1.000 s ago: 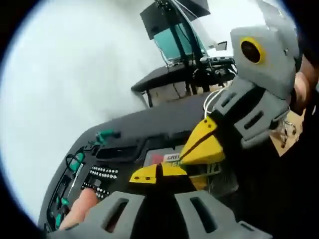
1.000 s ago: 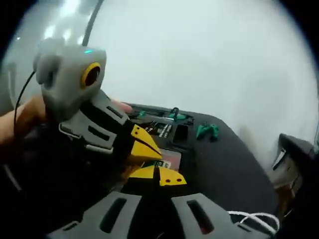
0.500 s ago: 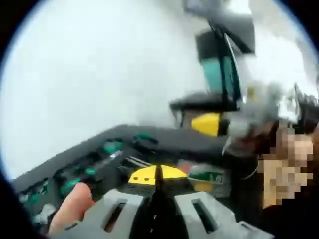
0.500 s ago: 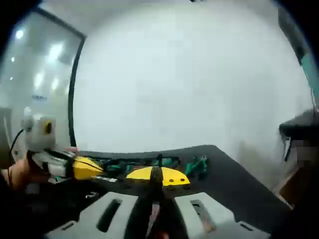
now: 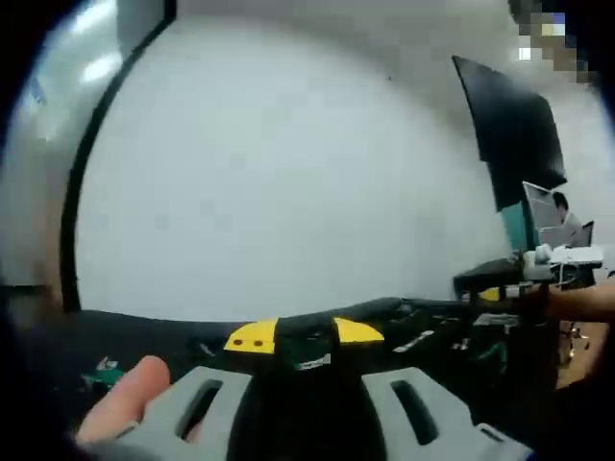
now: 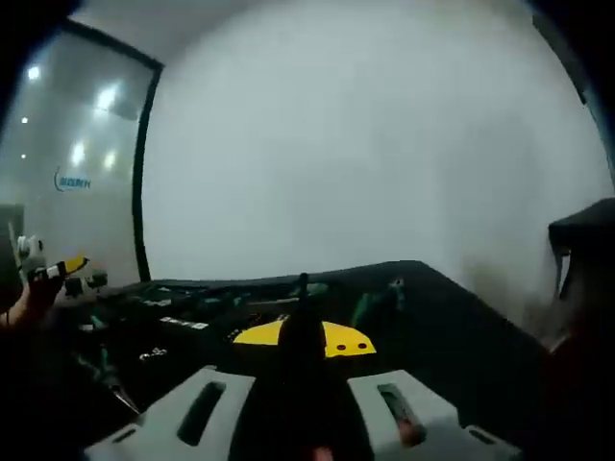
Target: Pick up the tools and put them into their designated positions in the toolbox.
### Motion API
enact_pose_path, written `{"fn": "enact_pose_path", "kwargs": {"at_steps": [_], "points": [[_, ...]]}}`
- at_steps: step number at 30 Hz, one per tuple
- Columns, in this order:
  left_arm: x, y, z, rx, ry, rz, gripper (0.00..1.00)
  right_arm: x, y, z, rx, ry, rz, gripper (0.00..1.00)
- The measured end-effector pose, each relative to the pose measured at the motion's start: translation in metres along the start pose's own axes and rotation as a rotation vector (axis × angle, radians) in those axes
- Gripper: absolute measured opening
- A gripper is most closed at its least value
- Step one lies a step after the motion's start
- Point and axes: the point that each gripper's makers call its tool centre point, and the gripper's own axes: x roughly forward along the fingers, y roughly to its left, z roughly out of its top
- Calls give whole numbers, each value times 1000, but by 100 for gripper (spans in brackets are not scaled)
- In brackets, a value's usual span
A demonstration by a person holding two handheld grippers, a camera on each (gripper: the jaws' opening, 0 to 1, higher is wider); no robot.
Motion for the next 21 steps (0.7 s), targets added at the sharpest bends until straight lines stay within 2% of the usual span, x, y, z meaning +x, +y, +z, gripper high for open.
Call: {"fn": "enact_pose_path", "kwargs": {"at_steps": [1,3,4,5,6,7,8,9,11,13,21], "points": [[-8,10,-3,-45,-8,29,21,0,2,0,-14,1,3,11],[-19,11,-4,-113,-74,10,21,-1,4,0,-26,0,7,11],[-22,9,-10,-143,-55,-3,21,0,2,0,-33,0,4,11],[-25,8,-15,-153,-11,1,21,0,0,0,-32,0,-1,11],[-25,7,-11,-126,-38,-5,20,0,-1,-1,-22,3,-3,11],[-20,7,-4,-108,-97,-16,20,-1,-2,-2,-3,8,-6,11],[-18,6,-8,-127,-66,-22,21,-1,-3,-3,5,10,-9,11],[-19,2,-18,-161,-10,-26,21,-1,-3,-4,10,12,-12,11],[-19,3,-25,-123,23,-15,21,-2,-5,-6,5,18,-22,11],[-18,0,-22,-98,2,-24,21,-2,-6,-6,1,18,-28,11],[-15,0,-28,-71,25,-36,22,-2,-10,-11,21,42,-46,11]]}}
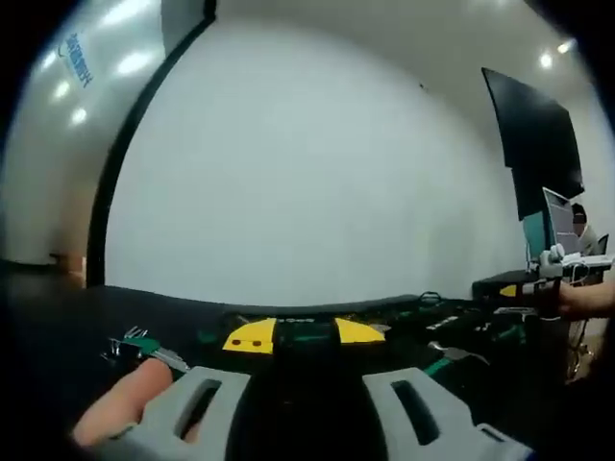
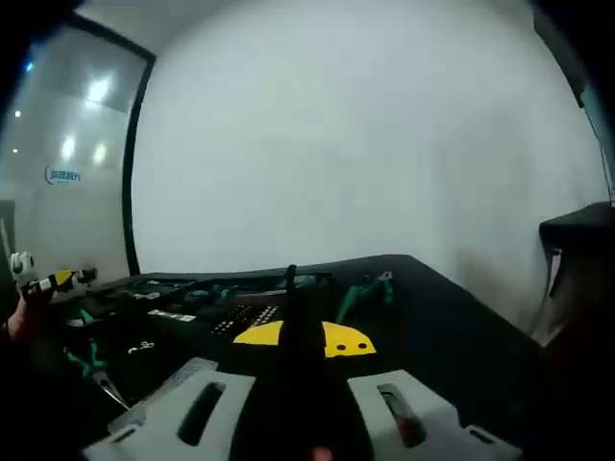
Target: Pick up the tools and put them into their designated positions in the toolbox.
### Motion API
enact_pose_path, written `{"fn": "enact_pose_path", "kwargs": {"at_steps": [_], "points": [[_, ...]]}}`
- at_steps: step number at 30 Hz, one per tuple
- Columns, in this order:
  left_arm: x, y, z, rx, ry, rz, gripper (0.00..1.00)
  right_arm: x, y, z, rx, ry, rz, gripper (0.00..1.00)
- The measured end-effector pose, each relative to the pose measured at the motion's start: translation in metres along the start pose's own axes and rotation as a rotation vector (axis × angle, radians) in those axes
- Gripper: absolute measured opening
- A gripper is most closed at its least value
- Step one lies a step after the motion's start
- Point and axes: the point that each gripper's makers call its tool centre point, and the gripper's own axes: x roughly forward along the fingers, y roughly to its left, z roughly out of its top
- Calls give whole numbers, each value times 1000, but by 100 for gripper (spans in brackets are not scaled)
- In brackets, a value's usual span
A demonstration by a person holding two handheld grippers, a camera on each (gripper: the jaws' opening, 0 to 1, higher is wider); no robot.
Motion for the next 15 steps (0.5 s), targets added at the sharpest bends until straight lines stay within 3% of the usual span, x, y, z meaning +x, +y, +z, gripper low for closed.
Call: {"fn": "enact_pose_path", "kwargs": {"at_steps": [15], "points": [[2,0,-11,-13,49,-12,21,-3,4,-3,26,6,8,11]]}}
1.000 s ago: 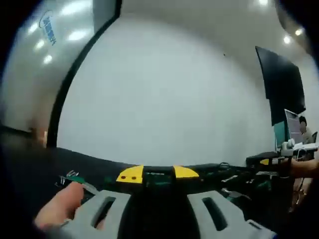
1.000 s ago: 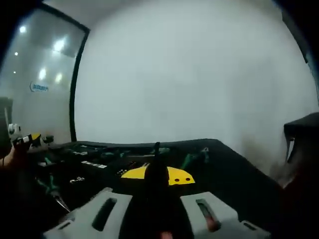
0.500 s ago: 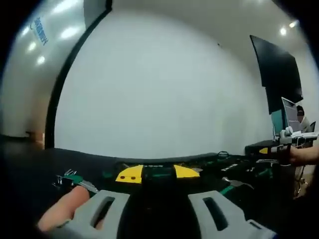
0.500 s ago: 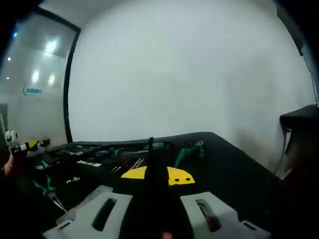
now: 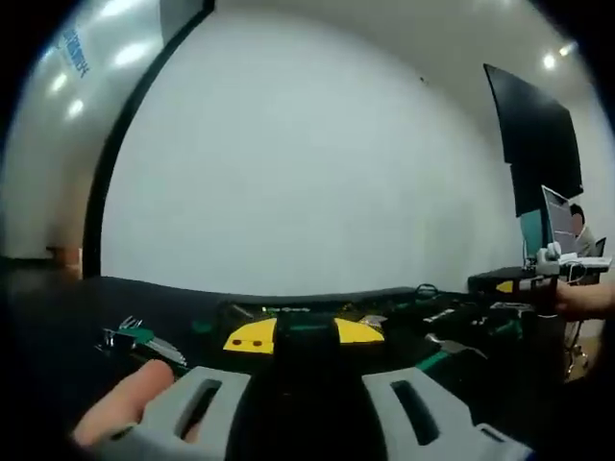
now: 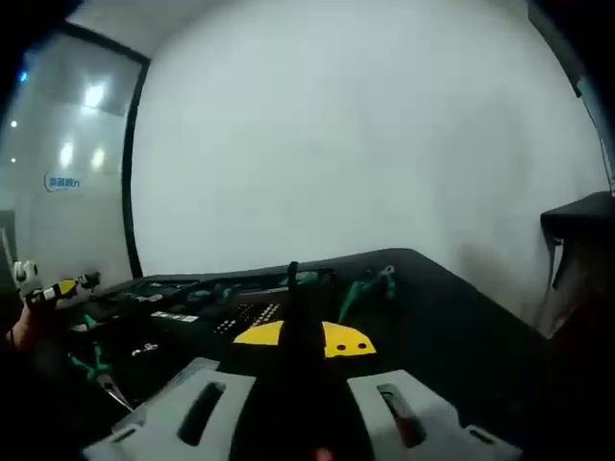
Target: Pick up the tools and put them into their designated positions in the toolbox.
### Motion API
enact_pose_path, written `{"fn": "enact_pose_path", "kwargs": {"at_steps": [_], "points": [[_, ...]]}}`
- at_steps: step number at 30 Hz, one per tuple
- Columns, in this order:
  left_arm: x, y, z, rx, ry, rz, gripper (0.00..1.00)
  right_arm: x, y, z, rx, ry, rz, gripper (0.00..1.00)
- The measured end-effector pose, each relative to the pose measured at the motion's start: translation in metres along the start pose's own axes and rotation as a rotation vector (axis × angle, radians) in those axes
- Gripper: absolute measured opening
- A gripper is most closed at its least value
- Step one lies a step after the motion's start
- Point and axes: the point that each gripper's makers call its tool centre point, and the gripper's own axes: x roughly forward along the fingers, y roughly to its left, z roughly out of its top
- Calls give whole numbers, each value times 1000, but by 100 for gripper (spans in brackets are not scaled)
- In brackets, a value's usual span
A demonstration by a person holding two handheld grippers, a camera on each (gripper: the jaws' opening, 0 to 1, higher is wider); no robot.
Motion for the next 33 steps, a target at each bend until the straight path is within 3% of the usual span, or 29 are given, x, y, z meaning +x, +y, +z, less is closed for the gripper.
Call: {"fn": "enact_pose_path", "kwargs": {"at_steps": [33], "points": [[-1,-3,-5,-21,30,-6,20,-3,4,3,-10,-17,13,11]]}}
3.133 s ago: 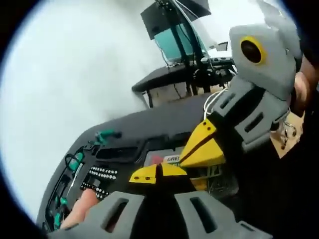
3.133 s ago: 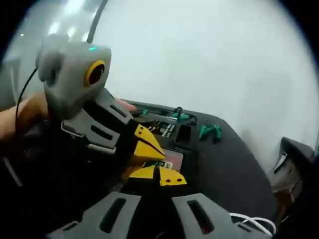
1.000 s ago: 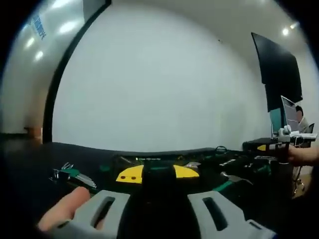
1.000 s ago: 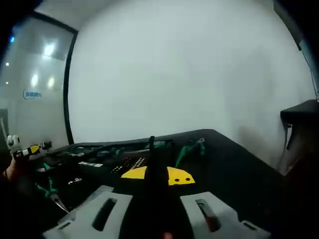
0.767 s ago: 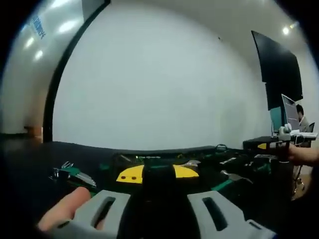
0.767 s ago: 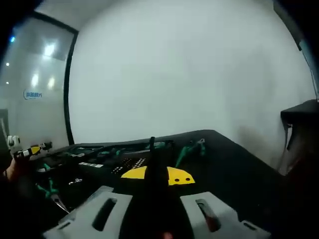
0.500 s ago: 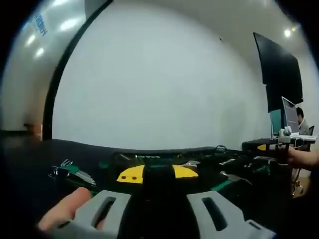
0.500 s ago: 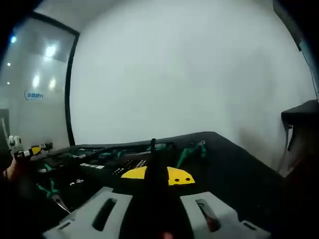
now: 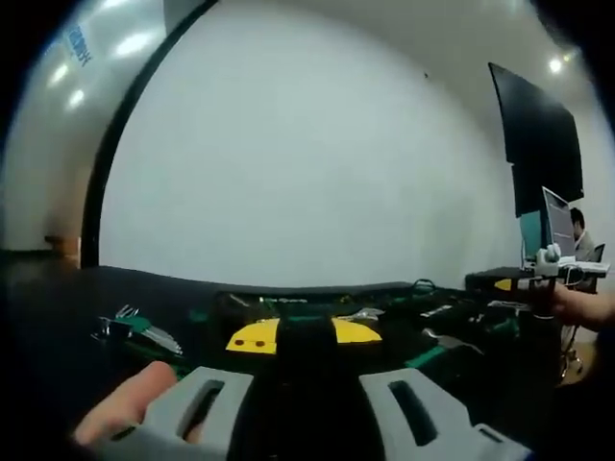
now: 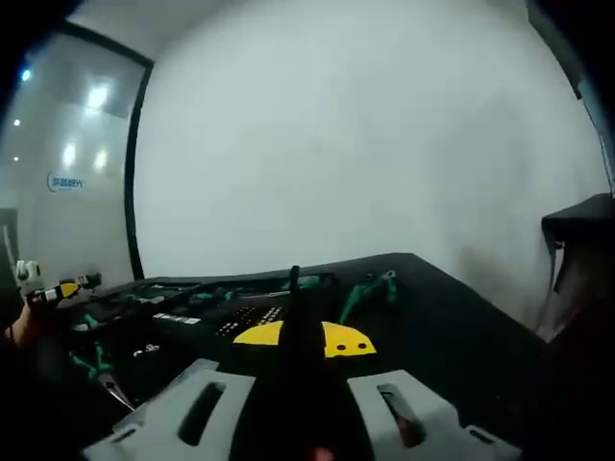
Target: Pick up the tools and put them into their designated positions in the toolbox.
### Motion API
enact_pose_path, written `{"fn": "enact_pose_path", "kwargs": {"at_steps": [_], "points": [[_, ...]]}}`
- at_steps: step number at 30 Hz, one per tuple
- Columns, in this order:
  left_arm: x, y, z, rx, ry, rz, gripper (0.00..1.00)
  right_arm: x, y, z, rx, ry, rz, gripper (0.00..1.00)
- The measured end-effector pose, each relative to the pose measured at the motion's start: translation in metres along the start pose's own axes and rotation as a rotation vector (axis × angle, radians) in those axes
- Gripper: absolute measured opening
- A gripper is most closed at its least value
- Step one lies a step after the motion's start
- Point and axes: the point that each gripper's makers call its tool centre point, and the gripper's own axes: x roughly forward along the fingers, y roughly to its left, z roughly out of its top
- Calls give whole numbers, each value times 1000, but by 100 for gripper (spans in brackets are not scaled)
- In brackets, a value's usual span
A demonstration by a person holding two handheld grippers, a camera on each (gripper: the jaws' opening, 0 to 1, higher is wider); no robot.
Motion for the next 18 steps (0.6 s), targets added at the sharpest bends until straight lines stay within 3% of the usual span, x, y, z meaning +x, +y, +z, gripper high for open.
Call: {"fn": "enact_pose_path", "kwargs": {"at_steps": [8,13,16,18], "points": [[2,2,-4,10,17,-1,20,1,0,0,5,4,4,11],[2,3,-3,-25,13,-2,19,-2,6,2,-27,-8,16,11],[2,1,-2,-1,8,-6,19,0,4,4,-26,-12,18,11],[3,-3,-5,37,26,-6,19,2,0,2,-52,10,-20,10]]}}
